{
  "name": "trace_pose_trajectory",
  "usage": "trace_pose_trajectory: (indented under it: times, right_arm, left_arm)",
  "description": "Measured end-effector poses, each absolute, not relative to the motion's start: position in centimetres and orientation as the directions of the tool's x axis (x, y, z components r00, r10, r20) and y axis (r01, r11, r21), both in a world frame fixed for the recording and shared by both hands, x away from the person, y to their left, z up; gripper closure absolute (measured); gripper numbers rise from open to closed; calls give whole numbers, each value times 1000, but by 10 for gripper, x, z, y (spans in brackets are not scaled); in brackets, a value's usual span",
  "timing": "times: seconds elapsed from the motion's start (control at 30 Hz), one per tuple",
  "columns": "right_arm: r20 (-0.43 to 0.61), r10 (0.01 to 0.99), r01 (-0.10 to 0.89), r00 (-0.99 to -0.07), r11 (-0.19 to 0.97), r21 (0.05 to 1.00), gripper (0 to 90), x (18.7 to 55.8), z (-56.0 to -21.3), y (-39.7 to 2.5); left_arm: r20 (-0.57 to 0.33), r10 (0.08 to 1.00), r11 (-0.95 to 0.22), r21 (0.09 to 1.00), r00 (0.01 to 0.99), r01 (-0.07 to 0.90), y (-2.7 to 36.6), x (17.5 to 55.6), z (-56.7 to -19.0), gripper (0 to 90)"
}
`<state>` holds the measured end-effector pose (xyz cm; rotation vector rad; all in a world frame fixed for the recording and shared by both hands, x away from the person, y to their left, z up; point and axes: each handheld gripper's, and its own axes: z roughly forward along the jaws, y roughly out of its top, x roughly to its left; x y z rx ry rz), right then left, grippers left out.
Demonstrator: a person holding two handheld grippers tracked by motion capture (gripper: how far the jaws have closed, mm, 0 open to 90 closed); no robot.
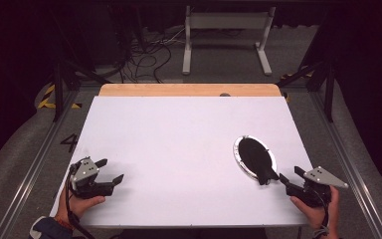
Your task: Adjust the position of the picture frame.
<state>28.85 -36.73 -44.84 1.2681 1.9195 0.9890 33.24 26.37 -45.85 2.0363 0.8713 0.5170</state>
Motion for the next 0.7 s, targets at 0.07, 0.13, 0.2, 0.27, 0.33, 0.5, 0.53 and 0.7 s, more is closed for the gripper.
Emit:
trace_pose_trajectory:
  times: [0.07,0.13,0.2,0.27,0.33,0.5,0.53,0.7]
  right_arm:
    - [-92,930,476,-356,265,838,452,290,-449,-366]
    - [-95,929,482,-357,271,833,460,291,-449,-365]
    - [-99,925,489,-366,282,825,480,293,-449,-364]
    - [-93,926,496,-365,278,822,497,295,-448,-364]
    - [-89,922,493,-377,281,823,549,298,-447,-363]
    - [-91,916,504,-390,295,812,630,310,-446,-358]
    - [-95,913,505,-396,303,808,641,313,-446,-357]
    - [-111,920,487,-375,297,821,778,324,-446,-358]
  left_arm:
    - [63,731,-431,815,680,387,261,331,-459,212]
    - [63,730,-430,817,681,385,261,330,-459,216]
    - [61,731,-428,816,679,388,262,328,-459,217]
    - [60,726,-432,816,685,385,262,327,-460,217]
    - [53,725,-420,824,686,381,264,327,-459,211]
    - [12,731,-377,840,682,390,264,328,-458,193]
    - [21,726,-390,836,687,386,263,329,-458,191]
    - [19,733,-400,821,680,408,259,330,-460,205]
